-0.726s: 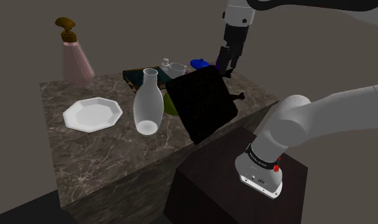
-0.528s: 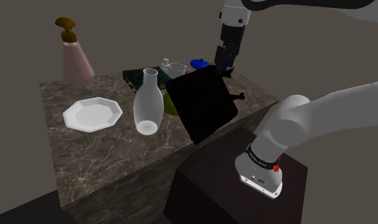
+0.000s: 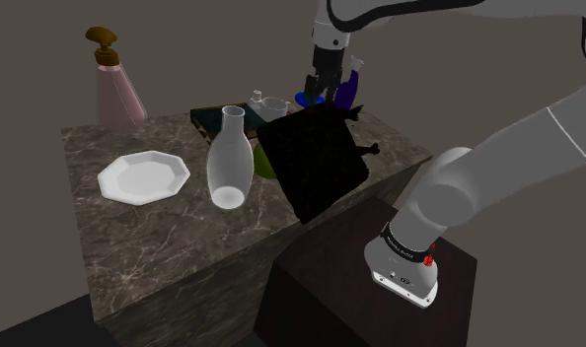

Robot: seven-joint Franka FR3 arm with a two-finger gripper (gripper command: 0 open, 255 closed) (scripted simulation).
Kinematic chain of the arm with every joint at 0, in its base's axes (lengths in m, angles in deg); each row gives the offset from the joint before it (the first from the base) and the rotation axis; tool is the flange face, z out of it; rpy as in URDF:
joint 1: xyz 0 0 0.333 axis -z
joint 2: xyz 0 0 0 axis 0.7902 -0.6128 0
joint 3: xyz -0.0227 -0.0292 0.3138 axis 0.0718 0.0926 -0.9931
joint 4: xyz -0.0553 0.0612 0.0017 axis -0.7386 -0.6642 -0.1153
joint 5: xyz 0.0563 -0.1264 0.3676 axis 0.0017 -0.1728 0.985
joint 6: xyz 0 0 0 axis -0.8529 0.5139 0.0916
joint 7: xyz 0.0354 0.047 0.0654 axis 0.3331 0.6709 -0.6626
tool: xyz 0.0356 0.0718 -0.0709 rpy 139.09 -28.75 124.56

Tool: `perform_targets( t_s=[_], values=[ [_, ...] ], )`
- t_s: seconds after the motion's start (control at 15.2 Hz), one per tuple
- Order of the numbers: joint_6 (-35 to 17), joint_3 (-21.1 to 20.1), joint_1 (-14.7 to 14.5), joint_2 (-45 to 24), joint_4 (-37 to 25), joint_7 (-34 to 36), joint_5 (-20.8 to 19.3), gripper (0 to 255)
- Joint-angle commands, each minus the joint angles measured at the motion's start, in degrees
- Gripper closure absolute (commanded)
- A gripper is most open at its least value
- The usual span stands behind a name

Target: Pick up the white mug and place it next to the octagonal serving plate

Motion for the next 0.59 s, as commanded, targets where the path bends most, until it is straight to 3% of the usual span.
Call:
perform_targets(
  t_s=[0.0,0.53],
  values=[
    [-2.53,0.34,0.14,-4.51,-2.44,-0.34,-0.07,0],
    [-9.76,1.80,0.93,-21.75,-14.03,-2.45,0.18,0]
  ],
)
